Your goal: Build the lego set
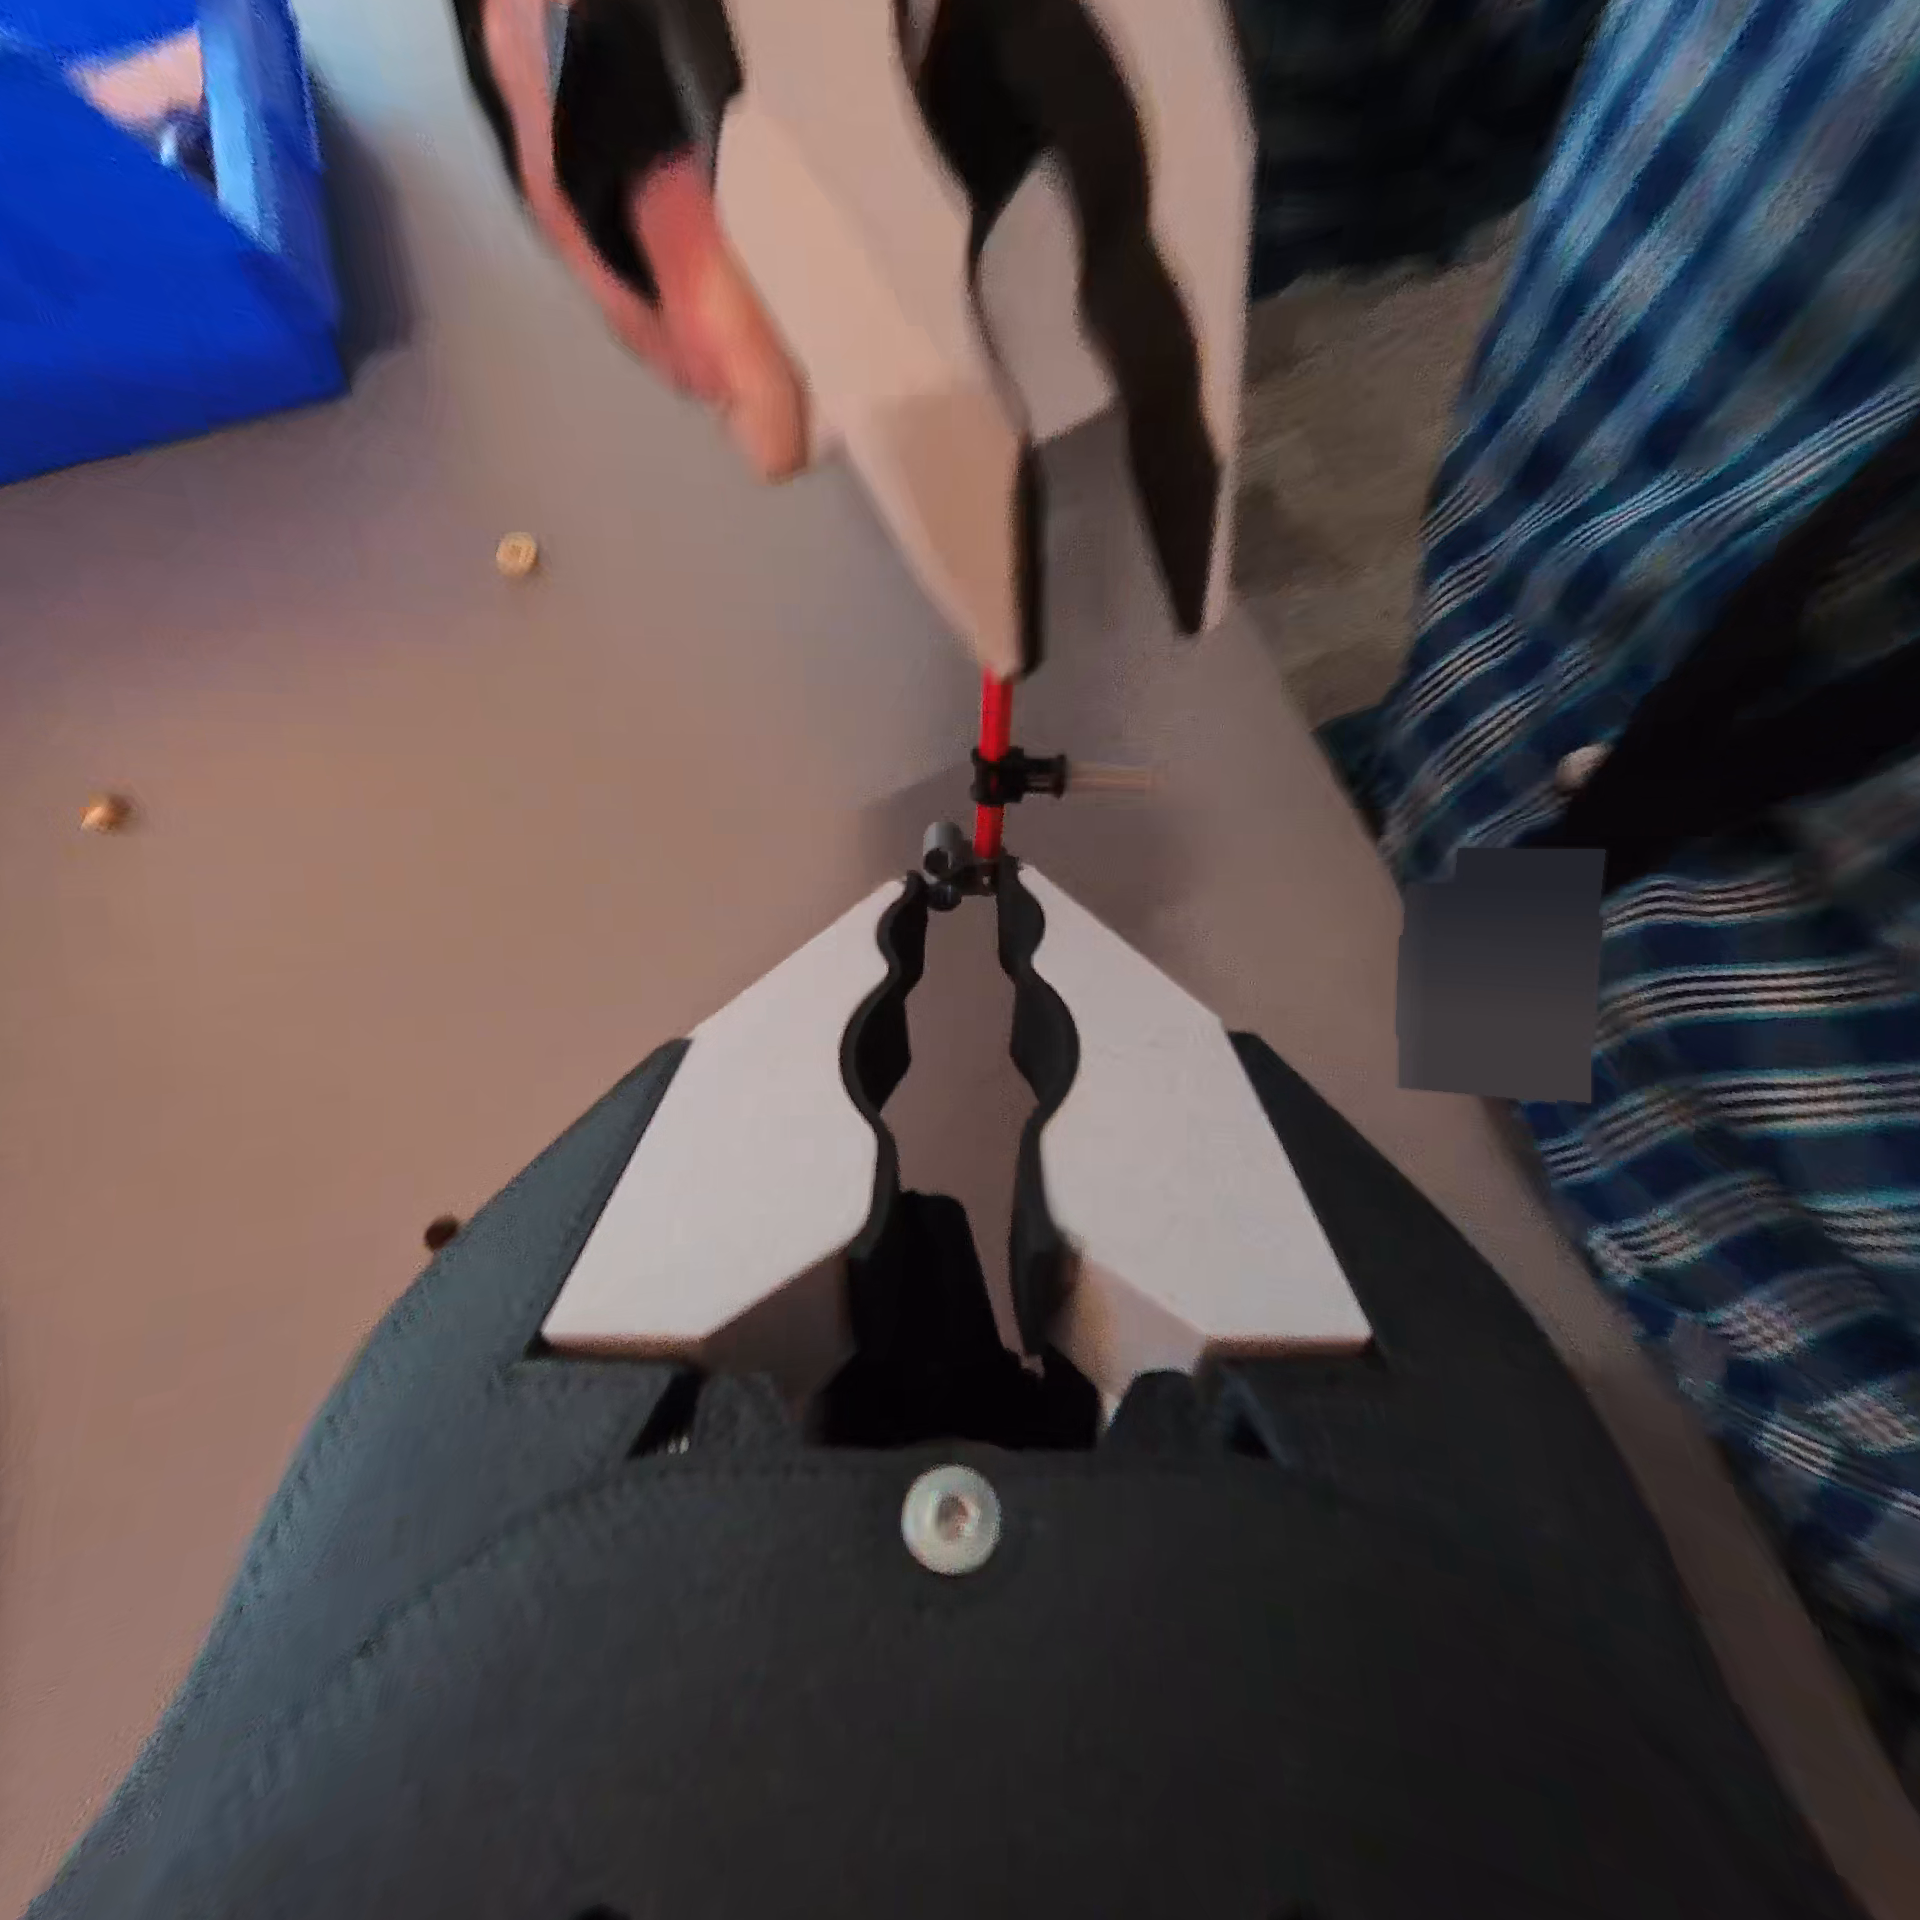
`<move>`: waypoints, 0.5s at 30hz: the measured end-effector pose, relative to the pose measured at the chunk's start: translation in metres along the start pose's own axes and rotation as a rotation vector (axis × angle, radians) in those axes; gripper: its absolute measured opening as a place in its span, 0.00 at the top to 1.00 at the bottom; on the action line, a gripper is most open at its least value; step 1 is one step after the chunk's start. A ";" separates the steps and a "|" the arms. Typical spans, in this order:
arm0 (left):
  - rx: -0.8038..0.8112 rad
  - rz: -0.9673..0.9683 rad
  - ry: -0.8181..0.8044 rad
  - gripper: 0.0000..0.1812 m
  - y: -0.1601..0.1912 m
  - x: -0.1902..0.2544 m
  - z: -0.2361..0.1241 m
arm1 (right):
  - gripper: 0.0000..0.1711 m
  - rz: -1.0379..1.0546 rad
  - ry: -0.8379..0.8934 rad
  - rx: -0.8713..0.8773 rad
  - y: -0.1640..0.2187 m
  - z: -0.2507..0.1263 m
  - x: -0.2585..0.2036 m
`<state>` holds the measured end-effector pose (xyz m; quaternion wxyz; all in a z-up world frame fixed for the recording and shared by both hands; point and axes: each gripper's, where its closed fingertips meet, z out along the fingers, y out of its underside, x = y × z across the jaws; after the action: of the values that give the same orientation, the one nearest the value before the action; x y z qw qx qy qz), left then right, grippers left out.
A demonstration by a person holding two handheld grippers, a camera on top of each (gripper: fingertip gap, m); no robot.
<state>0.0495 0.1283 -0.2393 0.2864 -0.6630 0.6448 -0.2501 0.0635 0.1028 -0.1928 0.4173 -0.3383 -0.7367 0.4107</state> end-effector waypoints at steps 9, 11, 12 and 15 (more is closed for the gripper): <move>-0.151 0.024 -0.266 0.93 0.025 -0.014 0.027 | 0.93 0.358 0.238 -0.204 0.049 0.002 0.004; -0.155 0.048 -0.288 0.93 0.024 -0.011 0.031 | 0.96 0.413 0.276 -0.221 0.058 0.005 0.005; -0.158 0.045 -0.310 0.93 0.024 -0.012 0.032 | 0.96 0.431 0.281 -0.239 0.064 0.007 0.004; -0.186 0.053 -0.364 0.93 0.030 -0.016 0.033 | 0.97 0.444 0.300 -0.286 0.075 0.011 0.001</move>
<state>0.0510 0.1457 -0.2832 0.3422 -0.7038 0.6199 -0.0578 0.0651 0.1327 -0.2629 0.3696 -0.6031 -0.6254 0.3295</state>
